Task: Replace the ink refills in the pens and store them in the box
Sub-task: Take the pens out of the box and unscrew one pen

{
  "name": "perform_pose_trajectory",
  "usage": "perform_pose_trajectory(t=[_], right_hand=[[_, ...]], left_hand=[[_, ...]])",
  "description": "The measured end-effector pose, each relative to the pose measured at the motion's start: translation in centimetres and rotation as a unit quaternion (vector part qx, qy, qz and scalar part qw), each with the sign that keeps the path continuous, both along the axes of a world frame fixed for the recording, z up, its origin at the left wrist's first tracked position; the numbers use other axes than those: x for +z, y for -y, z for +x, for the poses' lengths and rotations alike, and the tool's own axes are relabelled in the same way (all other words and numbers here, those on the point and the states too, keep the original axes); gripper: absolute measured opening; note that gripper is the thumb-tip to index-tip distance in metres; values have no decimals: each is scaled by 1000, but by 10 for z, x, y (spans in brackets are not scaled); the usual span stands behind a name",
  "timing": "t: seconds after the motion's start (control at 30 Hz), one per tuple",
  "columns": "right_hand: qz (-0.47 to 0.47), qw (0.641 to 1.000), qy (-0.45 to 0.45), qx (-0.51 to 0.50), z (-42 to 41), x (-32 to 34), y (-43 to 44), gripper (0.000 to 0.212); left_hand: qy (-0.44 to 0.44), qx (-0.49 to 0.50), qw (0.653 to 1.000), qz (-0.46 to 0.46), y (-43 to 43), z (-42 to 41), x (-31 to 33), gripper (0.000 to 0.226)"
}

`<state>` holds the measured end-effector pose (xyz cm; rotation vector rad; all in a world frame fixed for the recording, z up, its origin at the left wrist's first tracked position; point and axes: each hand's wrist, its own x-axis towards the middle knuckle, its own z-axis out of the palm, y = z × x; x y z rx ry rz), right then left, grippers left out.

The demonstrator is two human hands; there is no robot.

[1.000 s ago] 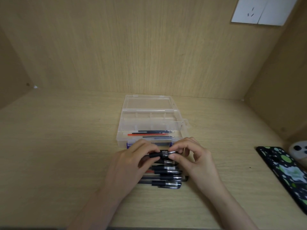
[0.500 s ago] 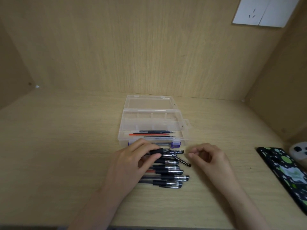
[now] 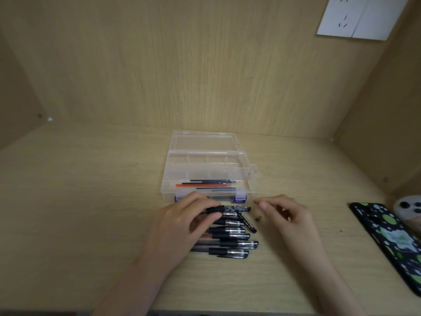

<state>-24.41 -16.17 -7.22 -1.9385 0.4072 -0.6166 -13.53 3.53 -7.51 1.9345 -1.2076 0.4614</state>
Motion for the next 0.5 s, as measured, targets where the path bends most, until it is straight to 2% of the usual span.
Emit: perform_pose_trajectory(t=[0.07,0.17,0.3,0.5], right_hand=[[93,994,7,47,-1,5,-10,12],[182,977,11,107,-1,7,-29,20],[281,952,45,110,4,4,-45,14],[264,958,82,76,8,5,-47,9]], left_hand=[[3,-4,1000,-5,0,0,-1,24],[7,-9,1000,-12,1,-1,0,24],[18,-21,1000,-2,0,-2,1,23],[6,-35,999,7,1,-2,-1,21]])
